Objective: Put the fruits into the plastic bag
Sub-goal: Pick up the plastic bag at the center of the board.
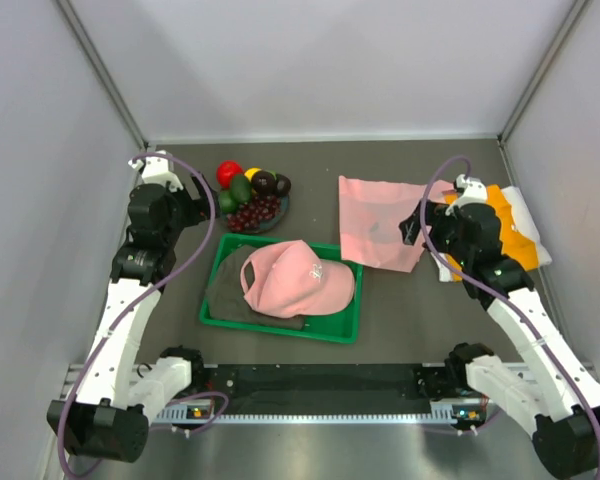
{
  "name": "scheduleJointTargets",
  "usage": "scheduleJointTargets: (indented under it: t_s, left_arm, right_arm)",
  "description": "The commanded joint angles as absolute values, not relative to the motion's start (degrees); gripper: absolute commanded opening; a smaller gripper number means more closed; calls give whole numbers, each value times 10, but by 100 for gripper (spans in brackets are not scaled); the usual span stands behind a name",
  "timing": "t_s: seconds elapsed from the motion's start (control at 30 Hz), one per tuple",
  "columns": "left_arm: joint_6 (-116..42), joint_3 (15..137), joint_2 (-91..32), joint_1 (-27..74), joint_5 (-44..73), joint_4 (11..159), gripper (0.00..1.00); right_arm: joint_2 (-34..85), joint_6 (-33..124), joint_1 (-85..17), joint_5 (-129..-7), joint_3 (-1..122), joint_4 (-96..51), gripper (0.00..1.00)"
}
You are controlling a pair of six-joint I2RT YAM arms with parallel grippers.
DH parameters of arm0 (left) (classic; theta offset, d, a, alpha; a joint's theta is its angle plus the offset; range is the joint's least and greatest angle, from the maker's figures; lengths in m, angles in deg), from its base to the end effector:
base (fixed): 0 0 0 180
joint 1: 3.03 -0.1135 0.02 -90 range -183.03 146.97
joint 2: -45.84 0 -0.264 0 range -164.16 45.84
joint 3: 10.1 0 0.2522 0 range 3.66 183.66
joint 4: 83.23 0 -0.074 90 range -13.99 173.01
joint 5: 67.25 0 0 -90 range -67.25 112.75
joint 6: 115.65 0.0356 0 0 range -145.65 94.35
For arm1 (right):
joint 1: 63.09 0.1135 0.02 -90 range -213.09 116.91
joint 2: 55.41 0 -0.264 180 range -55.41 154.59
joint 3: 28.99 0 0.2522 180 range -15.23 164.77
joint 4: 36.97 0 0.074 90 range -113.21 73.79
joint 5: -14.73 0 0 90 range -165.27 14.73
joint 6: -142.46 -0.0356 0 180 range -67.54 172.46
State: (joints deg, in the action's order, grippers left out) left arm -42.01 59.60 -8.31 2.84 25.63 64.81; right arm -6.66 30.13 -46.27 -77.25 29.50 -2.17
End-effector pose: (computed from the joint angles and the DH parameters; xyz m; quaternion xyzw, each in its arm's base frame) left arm 0.2125 -0.0201 0.3641 -0.0882 0.7958 -0.0957 0.5914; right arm 0.1858 0.0549 0.3082 0.0498 0.8421 0.1661 0.5106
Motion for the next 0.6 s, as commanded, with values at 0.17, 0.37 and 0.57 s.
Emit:
scheduleJointTargets:
  t_s: [0.17, 0.37, 0.57]
  left_arm:
    - [-424, 604, -86, 26, 265, 663, 99]
    - [-416, 598, -83, 26, 252, 667, 99]
    - [-404, 595, -90, 29, 208, 666, 99]
  right_arm:
    - [-58, 302, -498, -739, 321, -17, 98]
    - [-49, 300, -509, -726, 322, -17, 98]
    - [-28, 292, -575, -644, 302, -46, 97]
